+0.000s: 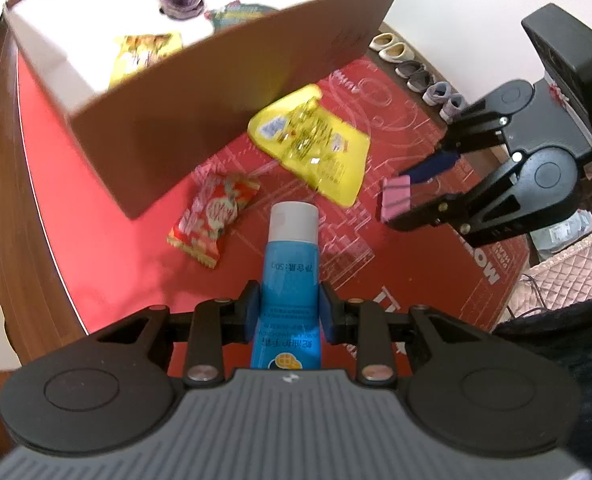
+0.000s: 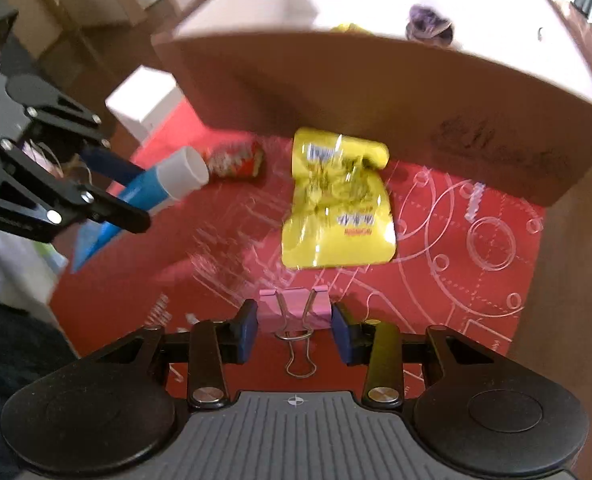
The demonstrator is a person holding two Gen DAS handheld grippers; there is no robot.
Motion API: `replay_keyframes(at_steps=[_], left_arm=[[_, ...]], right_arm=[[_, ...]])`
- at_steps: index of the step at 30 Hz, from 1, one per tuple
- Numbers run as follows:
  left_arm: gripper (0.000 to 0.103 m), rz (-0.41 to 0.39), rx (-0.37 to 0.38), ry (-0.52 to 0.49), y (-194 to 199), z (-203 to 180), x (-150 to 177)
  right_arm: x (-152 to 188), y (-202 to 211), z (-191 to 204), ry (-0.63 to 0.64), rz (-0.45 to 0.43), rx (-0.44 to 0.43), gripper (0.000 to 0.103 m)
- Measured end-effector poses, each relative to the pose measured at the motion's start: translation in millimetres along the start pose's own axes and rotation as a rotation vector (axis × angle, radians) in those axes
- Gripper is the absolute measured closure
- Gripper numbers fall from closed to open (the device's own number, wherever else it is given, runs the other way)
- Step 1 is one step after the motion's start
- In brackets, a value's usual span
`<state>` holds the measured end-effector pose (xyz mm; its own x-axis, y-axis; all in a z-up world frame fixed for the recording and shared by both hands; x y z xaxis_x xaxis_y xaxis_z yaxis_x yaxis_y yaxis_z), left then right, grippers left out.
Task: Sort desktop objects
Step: 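Carry the pink clip with the right tool while the left tool carries the blue tube into the box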
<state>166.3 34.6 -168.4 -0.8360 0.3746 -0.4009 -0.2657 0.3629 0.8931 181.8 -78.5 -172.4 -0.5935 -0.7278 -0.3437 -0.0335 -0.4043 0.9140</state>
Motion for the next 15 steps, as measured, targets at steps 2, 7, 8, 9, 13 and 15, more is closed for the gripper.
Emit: replay_keyframes(at_steps=[2, 7, 8, 9, 13, 15], left_arm=[[0.077, -0.017, 0.006, -0.01, 9, -1, -7], [0.077, -0.079, -0.019, -0.052, 37, 3, -31], [0.077, -0.096, -0.024, -0.053, 43, 5, -37], [0.077, -0.113, -0.03, -0.054, 49, 8, -43], [0.077, -0.183, -0.078, -0.105, 77, 17, -71], [0.077, -0.218, -0.096, -0.129, 91, 21, -88]], right_arm=[[-10, 16, -2, -0.024, -0.037, -0.02, 0.064], [-43, 52, -6, -0.055, -0.142, -0.051, 0.064], [-50, 58, -7, -0.056, -0.162, -0.055, 0.064], [-58, 64, -7, -0.056, -0.182, -0.059, 0.064], [-92, 86, -11, -0.044, -0.256, -0.068, 0.064], [-110, 94, -13, -0.027, -0.288, -0.058, 0.064]])
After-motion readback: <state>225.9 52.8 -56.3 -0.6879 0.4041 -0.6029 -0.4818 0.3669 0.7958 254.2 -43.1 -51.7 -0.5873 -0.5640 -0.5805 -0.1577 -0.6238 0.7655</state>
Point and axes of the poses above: each gripper's, at about its wrist camera, not at the fingertips, and y roughly against the way its jaws point, z to its left, x to its underside, the point moved 6 cm from there along -y, roughly the way its jaws point, and after that the axes turned 3 degrees about -y, right-handed, at the moved point
